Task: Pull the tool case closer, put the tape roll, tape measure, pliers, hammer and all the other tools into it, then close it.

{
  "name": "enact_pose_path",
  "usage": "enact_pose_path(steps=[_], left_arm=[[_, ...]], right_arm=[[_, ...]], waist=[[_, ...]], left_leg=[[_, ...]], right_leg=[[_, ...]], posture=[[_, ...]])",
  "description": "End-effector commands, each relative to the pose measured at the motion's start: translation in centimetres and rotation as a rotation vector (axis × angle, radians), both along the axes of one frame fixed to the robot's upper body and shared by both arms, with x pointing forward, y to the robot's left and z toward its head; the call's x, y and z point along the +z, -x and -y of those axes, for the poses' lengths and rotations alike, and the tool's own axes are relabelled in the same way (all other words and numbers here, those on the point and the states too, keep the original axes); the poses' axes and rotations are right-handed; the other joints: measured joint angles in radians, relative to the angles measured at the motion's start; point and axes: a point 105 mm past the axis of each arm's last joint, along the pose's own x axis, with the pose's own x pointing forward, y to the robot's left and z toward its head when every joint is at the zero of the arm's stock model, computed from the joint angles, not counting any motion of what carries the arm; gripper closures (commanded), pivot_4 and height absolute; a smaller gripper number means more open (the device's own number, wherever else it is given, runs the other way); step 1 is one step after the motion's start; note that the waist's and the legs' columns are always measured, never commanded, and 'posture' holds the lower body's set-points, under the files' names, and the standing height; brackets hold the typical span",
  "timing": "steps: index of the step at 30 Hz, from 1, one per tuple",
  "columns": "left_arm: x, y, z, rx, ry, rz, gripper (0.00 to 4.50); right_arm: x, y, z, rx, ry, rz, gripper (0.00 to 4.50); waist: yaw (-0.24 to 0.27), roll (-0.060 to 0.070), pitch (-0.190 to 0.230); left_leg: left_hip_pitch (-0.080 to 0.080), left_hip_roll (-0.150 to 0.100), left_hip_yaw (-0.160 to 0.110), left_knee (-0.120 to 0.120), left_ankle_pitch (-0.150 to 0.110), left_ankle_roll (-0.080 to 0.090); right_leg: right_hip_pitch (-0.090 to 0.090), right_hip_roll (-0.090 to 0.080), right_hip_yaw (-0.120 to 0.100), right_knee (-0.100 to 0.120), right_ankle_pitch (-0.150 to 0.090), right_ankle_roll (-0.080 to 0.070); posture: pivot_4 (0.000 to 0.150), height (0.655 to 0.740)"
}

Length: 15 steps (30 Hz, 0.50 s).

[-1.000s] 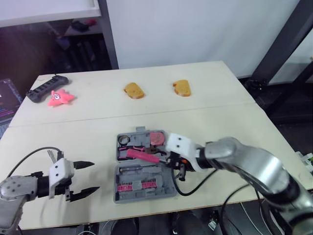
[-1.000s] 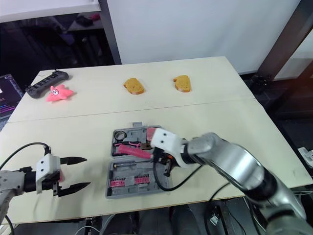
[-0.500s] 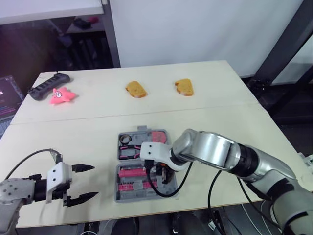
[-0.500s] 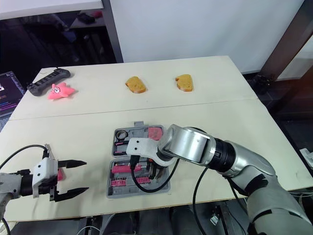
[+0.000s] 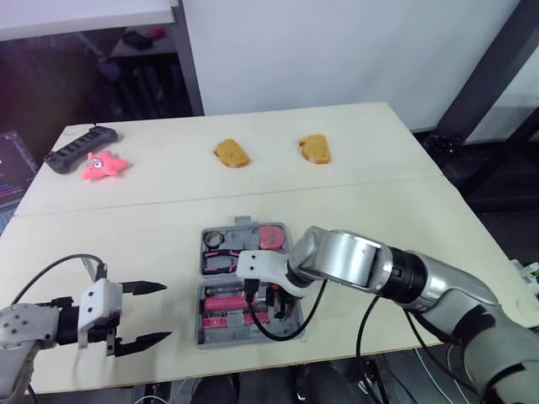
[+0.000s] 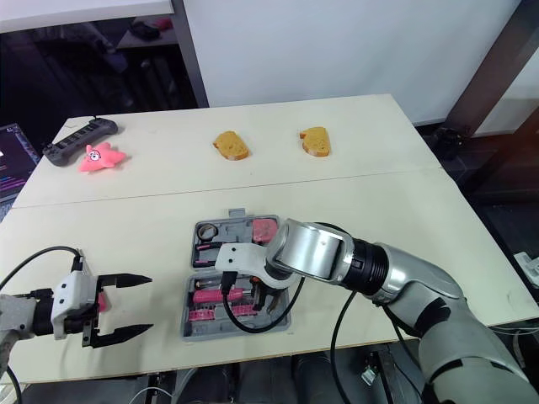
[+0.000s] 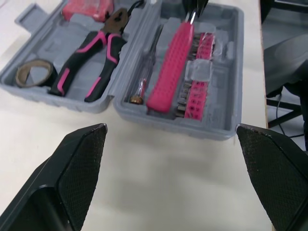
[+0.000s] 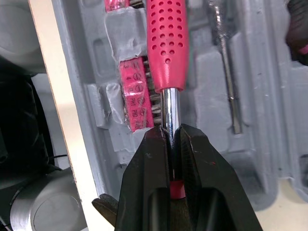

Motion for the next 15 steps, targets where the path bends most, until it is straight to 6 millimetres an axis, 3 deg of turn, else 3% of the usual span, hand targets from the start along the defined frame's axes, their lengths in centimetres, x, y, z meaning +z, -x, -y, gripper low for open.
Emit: enact_pose_path(steps=[1,7,15], left_arm=[[0.9,-0.3,-0.6,0.0,-0.008,0.037,0.0],[1.0,-0.7,-0.6,0.0,-0.014,0.045,0.0],[1.0,-0.7,-0.4,0.003,-0.016,0.049,0.0]], right_arm=[[0.5,-0.2,-0.7,0.031,-0.02,0.029,4.45],[0.5,-1.0,0.0,0.023,0.0,0.049,4.45],[0.6,-1.2,-1.5,0.05,-0.02,0.057,4.45]], waist=[[0.001,0.0,0.0],[0.002,0.0,0.0],[-0.002,0.0,0.0]], left_leg=[[0.0,0.0,0.0,0.0,0.0,0.0],[-0.001,0.0,0.0,0.0,0.0,0.0],[0.0,0.001,0.0,0.0,0.0,0.0]], right_leg=[[0.0,0.0,0.0,0.0,0.0,0.0],[0.0,0.0,0.0,0.0,0.0,0.0],[-0.001,0.001,0.0,0.001,0.0,0.0]], posture=[[0.15,0.74],[0.15,0.74],[0.15,0.74]])
